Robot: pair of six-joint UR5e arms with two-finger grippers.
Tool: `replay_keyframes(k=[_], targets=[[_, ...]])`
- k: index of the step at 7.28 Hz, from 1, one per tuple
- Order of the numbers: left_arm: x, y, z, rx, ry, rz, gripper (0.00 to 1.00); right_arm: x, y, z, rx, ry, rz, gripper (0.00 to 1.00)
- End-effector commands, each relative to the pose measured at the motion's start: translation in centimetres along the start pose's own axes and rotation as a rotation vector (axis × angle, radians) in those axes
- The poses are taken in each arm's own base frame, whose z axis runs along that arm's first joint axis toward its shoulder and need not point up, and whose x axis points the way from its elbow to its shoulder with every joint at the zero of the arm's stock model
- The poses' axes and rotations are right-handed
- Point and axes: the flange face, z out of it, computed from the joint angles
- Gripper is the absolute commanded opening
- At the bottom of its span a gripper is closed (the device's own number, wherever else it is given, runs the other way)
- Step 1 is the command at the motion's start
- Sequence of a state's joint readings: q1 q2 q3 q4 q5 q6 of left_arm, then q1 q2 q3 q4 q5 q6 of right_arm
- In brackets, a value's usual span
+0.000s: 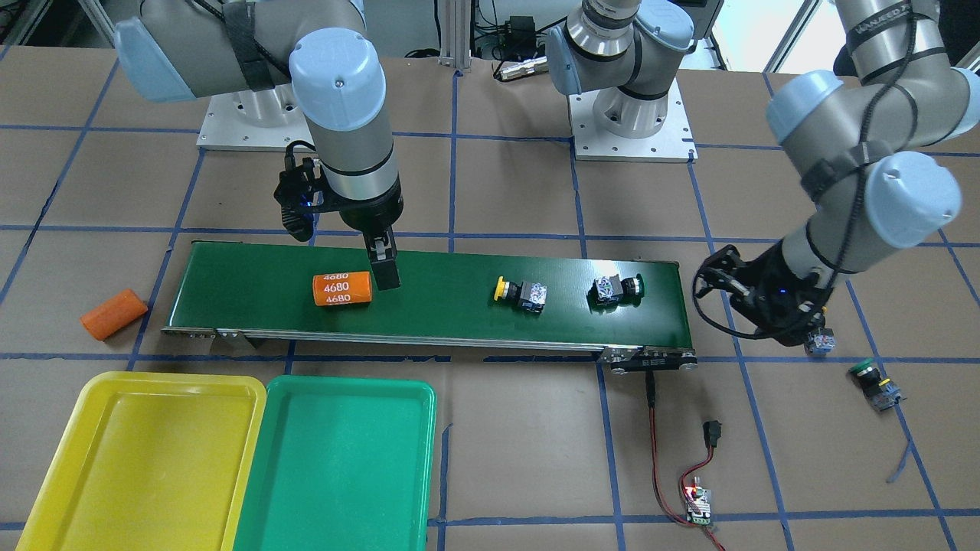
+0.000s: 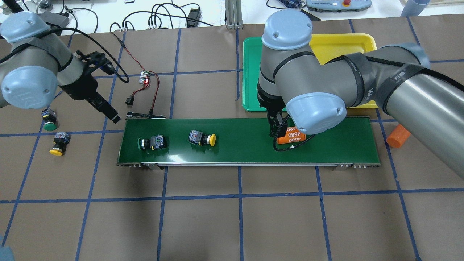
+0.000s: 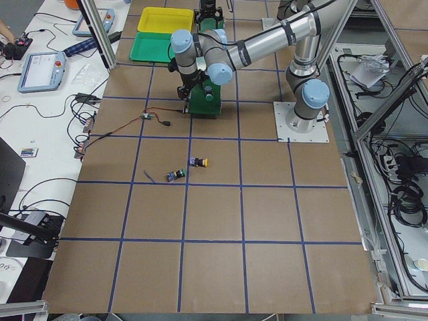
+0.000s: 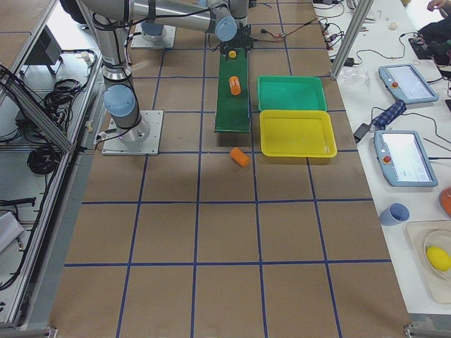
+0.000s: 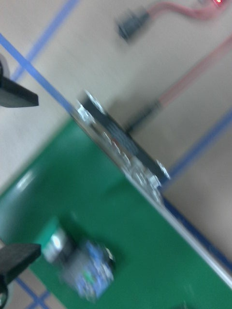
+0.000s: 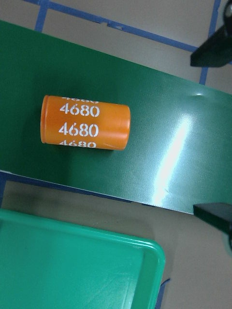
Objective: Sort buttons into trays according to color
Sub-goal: 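Grasp a green-capped button with left gripper while right gripper hovers over orange cell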
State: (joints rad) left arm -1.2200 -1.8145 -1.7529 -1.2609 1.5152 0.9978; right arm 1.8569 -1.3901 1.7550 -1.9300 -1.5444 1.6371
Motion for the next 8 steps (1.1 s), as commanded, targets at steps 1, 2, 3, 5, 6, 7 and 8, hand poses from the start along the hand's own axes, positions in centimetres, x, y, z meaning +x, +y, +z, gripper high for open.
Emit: replay_keyframes(k=[1, 2, 3, 5, 6, 7, 8], targets=[[-7.1, 3.6, 0.1, 0.013, -0.004, -0.115, 1.0, -0.5, -0.2, 0.2, 0.002, 0.0, -0.001, 1.0], [-9.8, 5.5, 1.8, 0.006, 0.021, -0.161, 1.0, -0.7, -0.6, 0.1, 0.002, -0.003, 0.01, 1.0], [-12.3, 8.0, 3.7, 0.001, 0.057, -0.216, 1.0, -0.9, -1.0, 0.1, 0.003, -0.023, 0.015, 1.0], [-14.2, 8.8, 5.6, 0.015, 0.021, -0.232, 1.0, -0.9, -1.0, 0.2, 0.005, -0.025, 0.032, 1.0], [-15.2, 9.7, 6.2, -0.006, -0.003, -0.233, 1.0, -0.9, -1.1, 0.2, 0.005, -0.025, 0.038, 1.0], [-16.5, 10.9, 7.1, 0.001, -0.039, -0.259, 1.0, -1.1, -1.2, 0.5, 0.005, -0.022, 0.041, 1.0], [-16.7, 11.2, 8.5, -0.004, -0.023, -0.275, 1.0, -1.2, -1.5, 0.7, 0.005, -0.018, 0.045, 1.0]])
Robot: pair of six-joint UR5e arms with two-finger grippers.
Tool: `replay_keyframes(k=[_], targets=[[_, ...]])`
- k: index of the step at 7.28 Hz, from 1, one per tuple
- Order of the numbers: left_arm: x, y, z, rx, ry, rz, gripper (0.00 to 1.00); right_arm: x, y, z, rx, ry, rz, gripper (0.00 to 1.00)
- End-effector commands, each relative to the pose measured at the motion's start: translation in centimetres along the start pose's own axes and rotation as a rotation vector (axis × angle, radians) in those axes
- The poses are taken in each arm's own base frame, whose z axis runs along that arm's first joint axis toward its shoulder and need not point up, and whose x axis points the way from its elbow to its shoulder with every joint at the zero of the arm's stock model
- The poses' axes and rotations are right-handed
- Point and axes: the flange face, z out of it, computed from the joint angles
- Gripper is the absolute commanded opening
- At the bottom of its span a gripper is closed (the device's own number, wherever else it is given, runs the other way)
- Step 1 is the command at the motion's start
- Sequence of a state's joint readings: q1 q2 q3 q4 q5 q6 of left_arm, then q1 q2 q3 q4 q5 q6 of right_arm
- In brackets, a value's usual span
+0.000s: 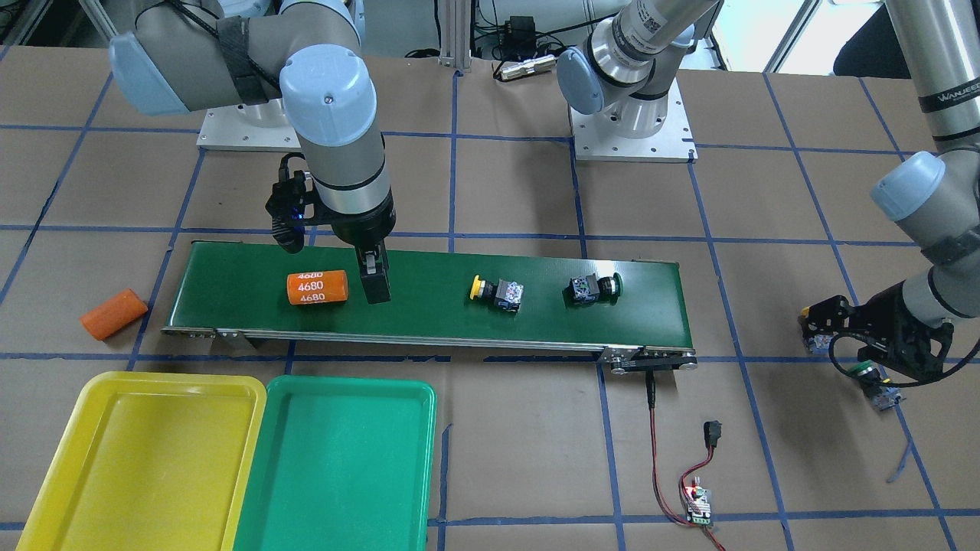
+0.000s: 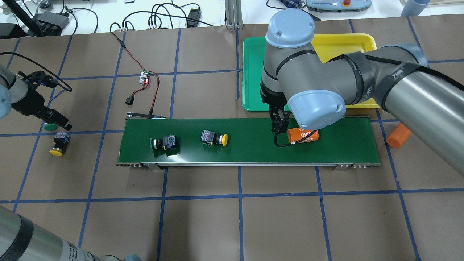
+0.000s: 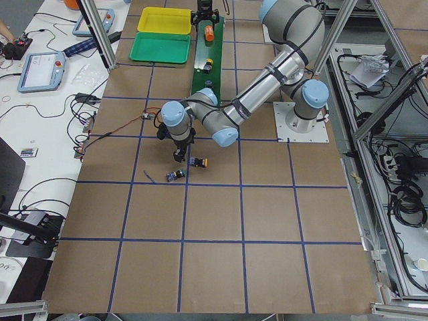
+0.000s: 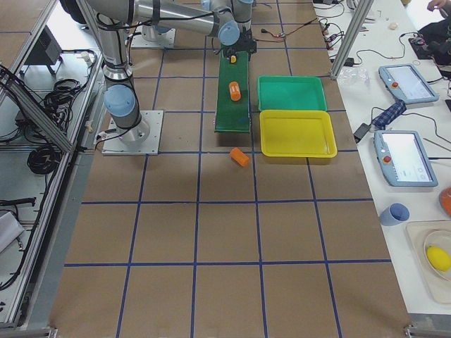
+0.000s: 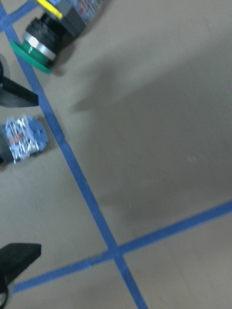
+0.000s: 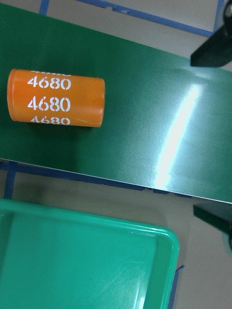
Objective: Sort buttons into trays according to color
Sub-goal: 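Carry the button with left gripper to the conveyor while right gripper moves to yellow-capped button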
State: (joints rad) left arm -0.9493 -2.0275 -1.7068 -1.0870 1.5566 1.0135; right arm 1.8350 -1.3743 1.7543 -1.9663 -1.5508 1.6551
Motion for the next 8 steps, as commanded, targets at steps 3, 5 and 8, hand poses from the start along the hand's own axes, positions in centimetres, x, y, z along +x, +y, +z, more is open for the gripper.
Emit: replay_keyframes(k=[3, 5, 8], targets=[[-0.4, 1.1, 3.6, -0.026, 0.025, -0.195, 1.0, -0.3, -0.8, -0.1, 0.0, -0.005, 0.016, 1.0], [-0.4, 2.8, 4.6, -0.038, 0.047, -0.223, 0.47, -0.4, -1.2, 0.4, -0.001, 0.007, 0.027, 1.0], [1.2, 2.7, 1.5, -0.041, 0.024, -0.264, 0.0, -0.2, -1.3, 1.1, 0.0, 0.024, 0.09, 1.0]])
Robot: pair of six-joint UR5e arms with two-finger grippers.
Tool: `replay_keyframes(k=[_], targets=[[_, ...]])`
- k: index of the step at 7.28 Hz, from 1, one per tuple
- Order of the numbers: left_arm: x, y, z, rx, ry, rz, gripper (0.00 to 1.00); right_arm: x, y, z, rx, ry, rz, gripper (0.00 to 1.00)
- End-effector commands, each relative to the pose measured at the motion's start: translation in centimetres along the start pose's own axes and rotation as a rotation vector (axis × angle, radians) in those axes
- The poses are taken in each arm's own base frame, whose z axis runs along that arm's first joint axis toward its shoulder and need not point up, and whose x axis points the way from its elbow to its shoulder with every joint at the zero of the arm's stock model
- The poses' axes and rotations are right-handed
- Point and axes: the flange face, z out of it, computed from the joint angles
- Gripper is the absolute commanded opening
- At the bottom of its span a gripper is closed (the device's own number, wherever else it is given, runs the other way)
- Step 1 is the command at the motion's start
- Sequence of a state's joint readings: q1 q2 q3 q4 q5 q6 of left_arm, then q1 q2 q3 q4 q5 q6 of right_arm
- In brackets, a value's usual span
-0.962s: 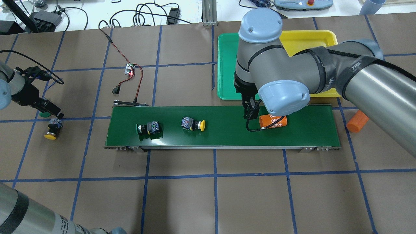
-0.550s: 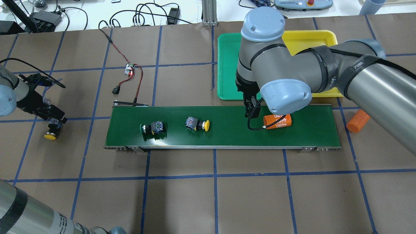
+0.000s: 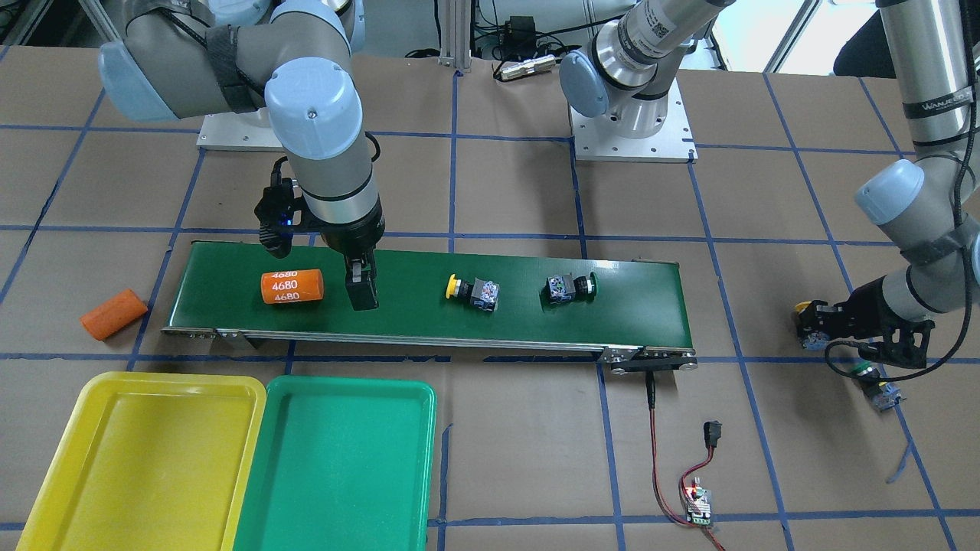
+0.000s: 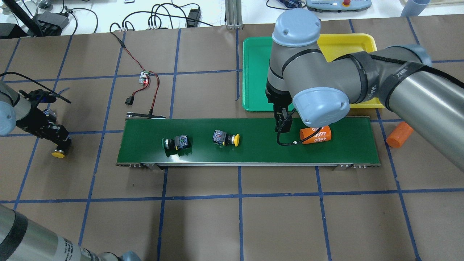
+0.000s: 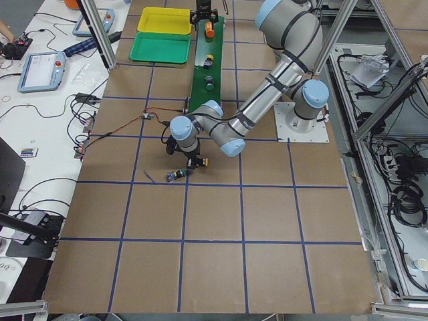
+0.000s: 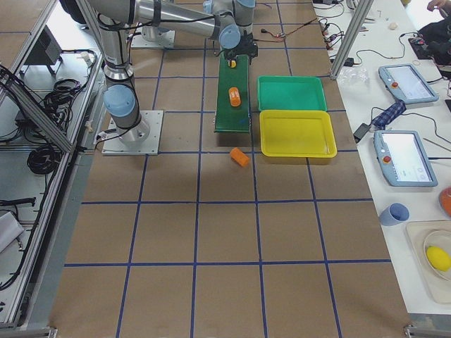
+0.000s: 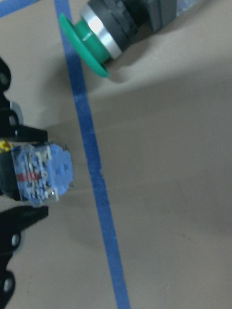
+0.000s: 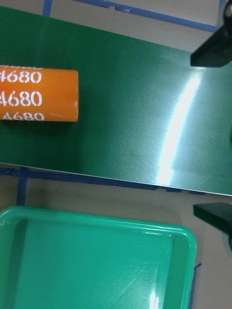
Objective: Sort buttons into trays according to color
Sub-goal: 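Carry the button with left gripper to the conveyor while right gripper moves to yellow-capped button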
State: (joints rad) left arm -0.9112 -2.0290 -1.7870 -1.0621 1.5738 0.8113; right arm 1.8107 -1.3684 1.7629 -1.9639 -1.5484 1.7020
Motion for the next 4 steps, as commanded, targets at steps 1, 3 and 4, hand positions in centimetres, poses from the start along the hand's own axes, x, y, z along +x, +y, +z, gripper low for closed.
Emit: replay_keyframes(k=[1, 3, 4], targets=[[4.7, -0.6, -4.6, 0.018, -0.038, -0.072, 0.0, 0.2, -0.1, 1.2, 0.001, 0.023, 0.019, 1.0], [18.5, -2.4, -9.1, -0.007, -0.034, -0.173, 0.0, 0.6, 0.2, 1.7, -0.008, 0.037, 0.069, 1.0], [24.4, -2.7, -10.5, 0.031, -0.006, -0.182, 0.0, 0.8, 0.6, 1.9, -0.017, 0.022, 0.086, 1.0]])
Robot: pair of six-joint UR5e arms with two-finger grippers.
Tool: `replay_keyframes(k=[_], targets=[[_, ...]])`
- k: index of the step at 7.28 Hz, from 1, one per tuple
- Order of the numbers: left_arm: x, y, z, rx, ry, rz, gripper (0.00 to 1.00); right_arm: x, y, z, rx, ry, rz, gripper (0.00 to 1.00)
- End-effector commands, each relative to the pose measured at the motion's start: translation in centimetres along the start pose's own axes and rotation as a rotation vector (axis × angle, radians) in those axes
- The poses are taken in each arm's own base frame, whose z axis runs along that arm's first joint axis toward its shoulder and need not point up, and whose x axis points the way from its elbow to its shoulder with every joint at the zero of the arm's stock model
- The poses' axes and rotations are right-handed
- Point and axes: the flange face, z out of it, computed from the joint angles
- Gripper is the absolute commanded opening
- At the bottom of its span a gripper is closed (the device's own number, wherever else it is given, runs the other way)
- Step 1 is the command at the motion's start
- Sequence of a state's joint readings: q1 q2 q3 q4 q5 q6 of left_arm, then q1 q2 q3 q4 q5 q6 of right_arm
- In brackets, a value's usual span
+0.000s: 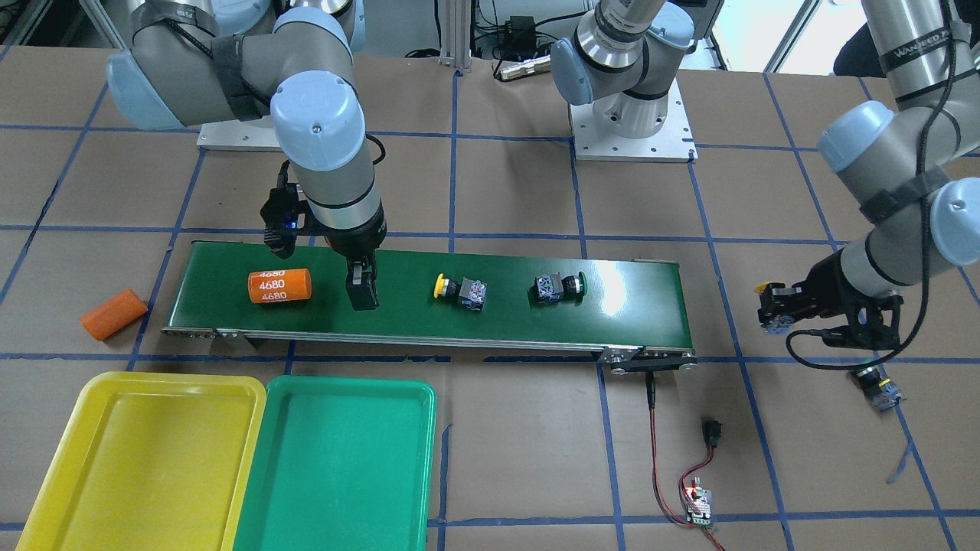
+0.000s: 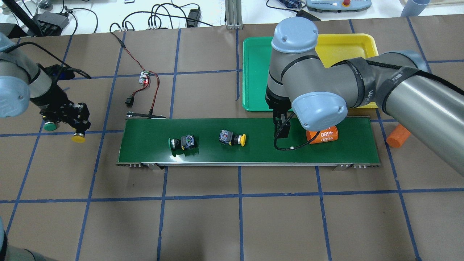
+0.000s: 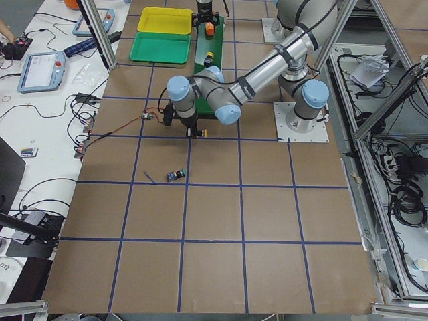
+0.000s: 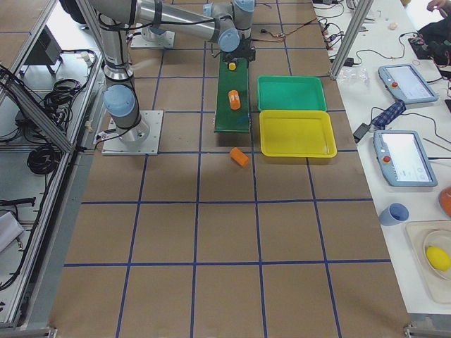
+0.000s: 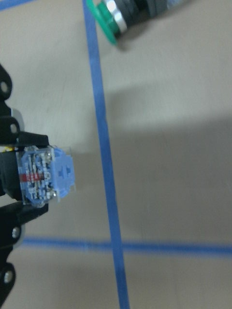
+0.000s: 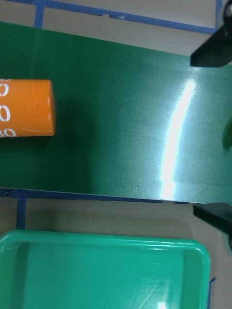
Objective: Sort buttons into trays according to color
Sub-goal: 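Carry the button with left gripper to the conveyor while right gripper moves to yellow-capped button, then release the button on the conveyor with left gripper while right gripper grasps yellow-capped button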
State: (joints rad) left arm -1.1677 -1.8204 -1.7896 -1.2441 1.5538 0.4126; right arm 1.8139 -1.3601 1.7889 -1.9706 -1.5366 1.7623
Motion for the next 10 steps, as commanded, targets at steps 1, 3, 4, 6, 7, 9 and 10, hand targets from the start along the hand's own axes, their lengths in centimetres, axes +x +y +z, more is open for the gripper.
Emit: replay_keyframes(k=[1, 3, 4, 6, 7, 9, 10], targets=[[11.7, 2.2, -1.6, 0.013, 0.021, -0.055, 0.0, 0.6, 0.5, 1.1, -0.013, -0.019, 0.025, 1.0], [14.1, 4.3, 2.2, 0.004, 0.011, -0.062, 0.0, 1.6, 1.6, 2.6, -0.031, -0.091, 0.041, 1.0], [14.6, 4.0, 2.7, 0.021, 0.01, -0.11, 0.0, 1.6, 2.0, 3.2, -0.031, -0.09, 0.045, 1.0], [15.2, 3.5, 4.6, -0.004, 0.011, -0.101, 0.0, 2.4, 3.7, 3.8, -0.03, -0.079, 0.036, 1.0], [15.5, 3.4, 5.0, -0.013, 0.016, -0.096, 0.54, 2.5, 4.3, 4.5, -0.028, -0.07, 0.029, 1.0], [15.8, 3.4, 3.9, 0.004, 0.009, -0.078, 1.0, 2.4, 4.4, 5.4, -0.023, -0.052, 0.029, 1.0], [15.1, 2.6, 0.6, 0.062, 0.002, -0.08, 1.0, 2.4, 4.4, 5.8, -0.02, -0.045, 0.03, 1.0]])
